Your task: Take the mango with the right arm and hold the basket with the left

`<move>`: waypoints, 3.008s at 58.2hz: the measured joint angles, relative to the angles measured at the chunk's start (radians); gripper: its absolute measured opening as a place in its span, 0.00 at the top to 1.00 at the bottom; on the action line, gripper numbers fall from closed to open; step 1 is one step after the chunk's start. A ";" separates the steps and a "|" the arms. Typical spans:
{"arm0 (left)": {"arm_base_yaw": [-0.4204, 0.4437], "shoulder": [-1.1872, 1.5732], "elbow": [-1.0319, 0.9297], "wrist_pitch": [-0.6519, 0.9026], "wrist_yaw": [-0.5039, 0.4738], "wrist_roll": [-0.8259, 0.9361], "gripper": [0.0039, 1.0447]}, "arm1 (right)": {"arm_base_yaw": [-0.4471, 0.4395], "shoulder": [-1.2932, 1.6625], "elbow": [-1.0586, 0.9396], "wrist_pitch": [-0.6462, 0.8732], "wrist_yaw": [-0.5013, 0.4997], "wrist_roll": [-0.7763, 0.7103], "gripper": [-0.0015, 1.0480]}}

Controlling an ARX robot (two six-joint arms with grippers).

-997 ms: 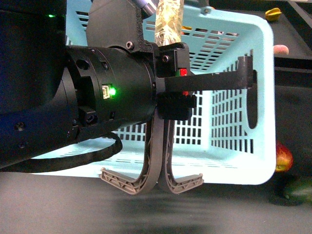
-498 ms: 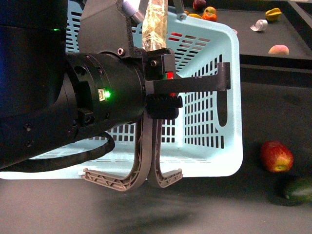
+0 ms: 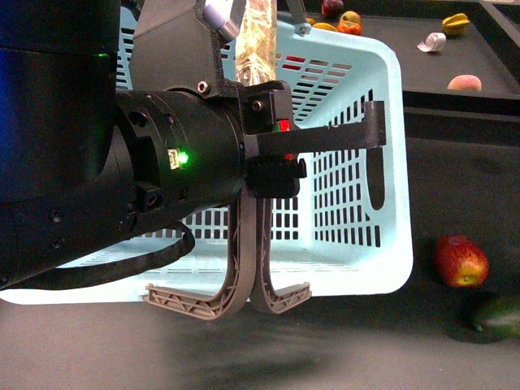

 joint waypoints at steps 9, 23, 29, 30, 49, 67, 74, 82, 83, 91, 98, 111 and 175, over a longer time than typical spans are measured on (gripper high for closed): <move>0.002 0.000 0.000 0.000 0.003 0.000 0.95 | 0.000 0.000 0.000 0.000 0.000 0.000 0.08; 0.000 0.000 0.000 0.000 0.011 0.000 0.95 | 0.000 0.000 0.000 0.000 0.000 0.000 0.08; 0.000 0.000 0.000 0.000 0.007 0.000 0.95 | 0.006 0.005 0.002 -0.010 0.020 -0.008 0.08; 0.000 0.000 0.000 0.000 0.006 0.000 0.95 | 0.010 0.015 0.009 -0.032 0.048 -0.021 0.08; 0.000 0.000 0.000 0.001 0.007 -0.002 0.95 | -0.218 0.722 0.093 0.417 -0.110 -0.041 0.08; 0.000 0.000 0.000 0.001 0.005 -0.001 0.95 | -0.354 1.558 0.272 0.898 -0.122 -0.040 0.08; 0.000 0.000 0.000 0.001 0.004 -0.001 0.95 | -0.388 1.810 0.352 0.973 -0.108 -0.042 0.08; 0.000 0.000 0.000 0.001 0.005 -0.001 0.95 | -0.409 2.061 0.458 1.007 -0.090 -0.052 0.08; 0.000 0.000 0.000 0.001 0.005 -0.001 0.95 | -0.410 2.079 0.467 1.008 -0.089 -0.053 0.08; 0.000 0.000 0.000 0.002 0.007 -0.001 0.95 | -0.427 2.256 0.579 0.980 -0.064 -0.050 0.08; 0.000 0.000 0.000 0.002 0.007 -0.001 0.95 | -0.444 2.370 0.678 0.923 -0.042 -0.021 0.08; 0.000 0.000 0.000 0.002 0.006 -0.001 0.95 | -0.465 2.487 0.828 0.838 -0.003 0.037 0.08; 0.000 0.000 0.000 0.002 0.007 -0.001 0.95 | -0.511 2.735 1.066 0.730 0.053 0.079 0.33</move>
